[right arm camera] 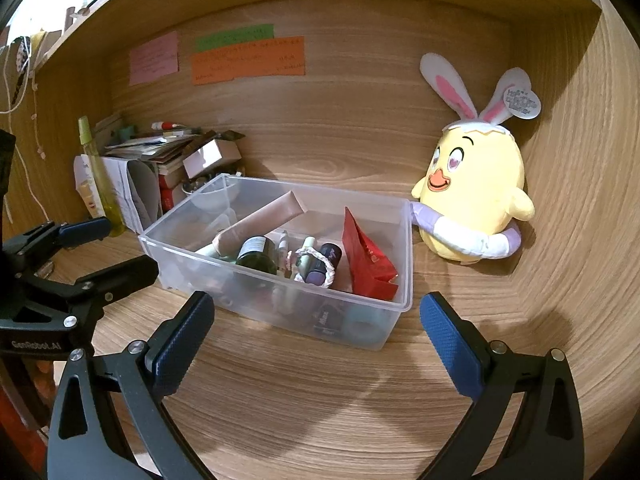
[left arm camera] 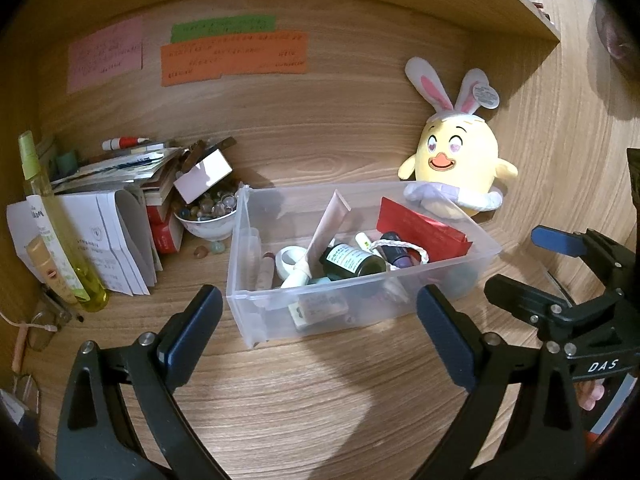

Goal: Organize objects

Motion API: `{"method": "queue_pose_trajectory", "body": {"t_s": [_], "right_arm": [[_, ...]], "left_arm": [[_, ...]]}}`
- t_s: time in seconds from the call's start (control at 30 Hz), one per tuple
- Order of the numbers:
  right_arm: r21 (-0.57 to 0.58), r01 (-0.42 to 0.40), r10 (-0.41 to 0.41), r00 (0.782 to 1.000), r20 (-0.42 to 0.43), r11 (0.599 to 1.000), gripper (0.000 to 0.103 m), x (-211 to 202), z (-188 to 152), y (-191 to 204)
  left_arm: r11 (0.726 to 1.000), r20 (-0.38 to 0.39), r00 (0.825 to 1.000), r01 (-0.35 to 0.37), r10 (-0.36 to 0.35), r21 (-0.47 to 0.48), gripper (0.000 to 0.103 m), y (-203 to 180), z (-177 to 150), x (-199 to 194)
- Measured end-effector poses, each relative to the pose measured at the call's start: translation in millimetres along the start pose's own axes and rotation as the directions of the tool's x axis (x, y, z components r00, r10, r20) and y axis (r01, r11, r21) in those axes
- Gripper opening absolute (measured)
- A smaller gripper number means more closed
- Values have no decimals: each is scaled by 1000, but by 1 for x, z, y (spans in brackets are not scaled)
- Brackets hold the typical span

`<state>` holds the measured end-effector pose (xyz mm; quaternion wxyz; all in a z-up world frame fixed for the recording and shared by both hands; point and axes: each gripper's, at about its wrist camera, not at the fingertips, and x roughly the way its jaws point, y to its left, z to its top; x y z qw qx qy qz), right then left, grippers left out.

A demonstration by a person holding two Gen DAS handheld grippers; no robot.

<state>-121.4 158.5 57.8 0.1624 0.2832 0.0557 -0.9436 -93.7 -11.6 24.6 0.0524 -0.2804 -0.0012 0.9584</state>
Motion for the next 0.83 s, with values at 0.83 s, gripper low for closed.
{"method": "queue_pose_trajectory", "body": {"t_s": [0.83], "right_arm": [[6,6,-6,1000,-29,1000,102,9,-1,1]], "left_arm": [[999,-61,997,45,-46,-25,99,7,-6,12]]}}
